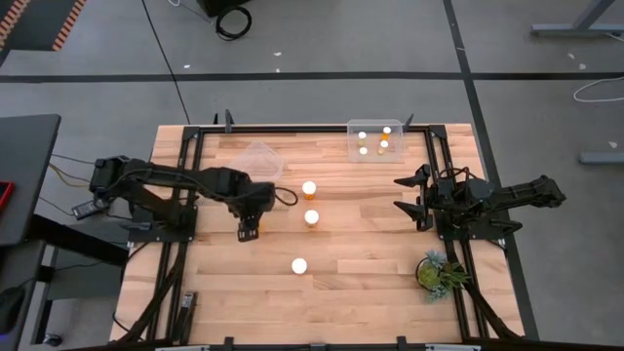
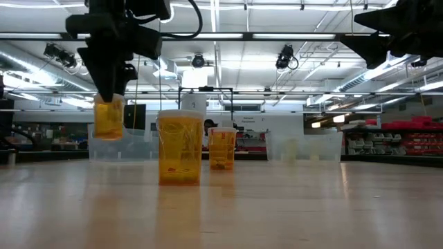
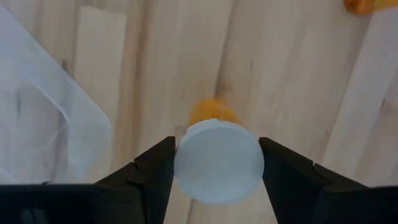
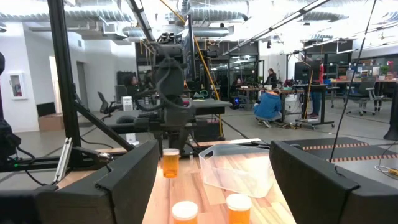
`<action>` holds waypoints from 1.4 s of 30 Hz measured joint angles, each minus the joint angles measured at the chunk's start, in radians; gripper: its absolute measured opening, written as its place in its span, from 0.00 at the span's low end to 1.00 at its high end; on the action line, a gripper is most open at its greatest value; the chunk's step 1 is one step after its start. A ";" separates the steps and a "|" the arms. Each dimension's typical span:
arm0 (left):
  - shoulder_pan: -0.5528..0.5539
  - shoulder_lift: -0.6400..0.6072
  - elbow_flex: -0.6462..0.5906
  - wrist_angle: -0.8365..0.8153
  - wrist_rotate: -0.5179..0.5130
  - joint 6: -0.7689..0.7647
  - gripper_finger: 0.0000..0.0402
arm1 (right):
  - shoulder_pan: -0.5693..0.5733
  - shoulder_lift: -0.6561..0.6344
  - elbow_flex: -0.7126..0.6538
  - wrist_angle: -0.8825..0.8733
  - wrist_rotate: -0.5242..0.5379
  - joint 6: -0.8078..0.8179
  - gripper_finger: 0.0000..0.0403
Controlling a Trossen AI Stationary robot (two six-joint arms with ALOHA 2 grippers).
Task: Pick and place medicine bottles into bin by pill shape (circle, oval)
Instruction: Put the orange pill bottle into the left transparent bin
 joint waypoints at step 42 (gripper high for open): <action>0.416 0.314 0.467 -0.187 -0.088 0.517 0.56 | 0.000 0.000 0.000 0.000 0.000 0.000 0.78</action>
